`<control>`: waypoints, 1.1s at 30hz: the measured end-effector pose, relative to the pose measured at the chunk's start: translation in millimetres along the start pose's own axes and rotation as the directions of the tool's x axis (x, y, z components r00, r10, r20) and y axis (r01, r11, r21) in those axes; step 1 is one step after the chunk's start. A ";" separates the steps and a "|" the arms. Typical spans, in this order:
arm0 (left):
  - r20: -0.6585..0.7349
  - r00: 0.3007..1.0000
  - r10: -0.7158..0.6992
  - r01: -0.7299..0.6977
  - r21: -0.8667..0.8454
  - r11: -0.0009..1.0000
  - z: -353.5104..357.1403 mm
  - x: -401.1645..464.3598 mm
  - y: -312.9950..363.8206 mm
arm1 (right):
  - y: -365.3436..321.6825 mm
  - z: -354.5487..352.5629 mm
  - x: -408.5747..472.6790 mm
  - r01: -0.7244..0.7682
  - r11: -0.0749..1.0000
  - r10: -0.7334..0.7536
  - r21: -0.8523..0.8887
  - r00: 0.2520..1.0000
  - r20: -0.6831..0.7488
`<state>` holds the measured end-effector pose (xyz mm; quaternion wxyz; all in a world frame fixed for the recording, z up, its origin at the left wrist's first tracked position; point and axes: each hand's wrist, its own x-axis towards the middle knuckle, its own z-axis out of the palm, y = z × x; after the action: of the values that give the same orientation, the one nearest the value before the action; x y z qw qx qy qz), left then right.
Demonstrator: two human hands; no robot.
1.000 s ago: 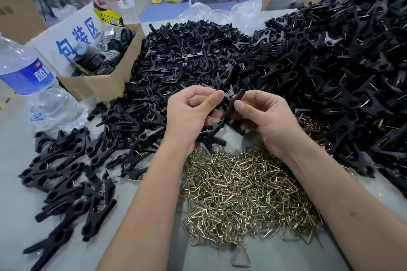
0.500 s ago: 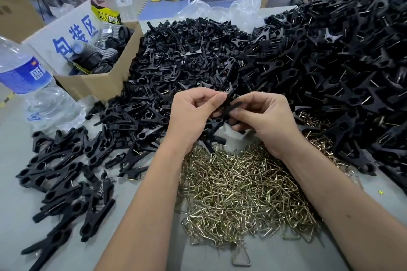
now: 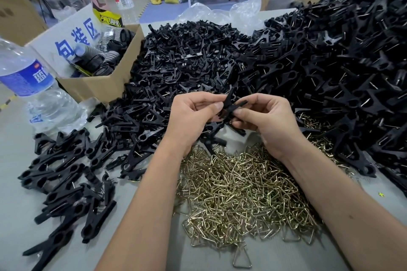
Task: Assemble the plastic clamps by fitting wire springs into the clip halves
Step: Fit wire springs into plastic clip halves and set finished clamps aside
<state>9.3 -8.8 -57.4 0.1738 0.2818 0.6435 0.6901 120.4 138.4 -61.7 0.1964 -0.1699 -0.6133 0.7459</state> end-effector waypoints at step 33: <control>0.016 0.993 0.114 -0.115 0.153 0.981 -10.5 4.1 -5.7 | 0.7 2.3 -1.5 0.084 0.996 -0.085 0.019 0.994 0.062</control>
<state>-1.1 -14.0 -62.5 0.1138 0.3335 0.6768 0.6464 120.5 135.6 -61.9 0.2098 -0.1187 -0.6198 0.7469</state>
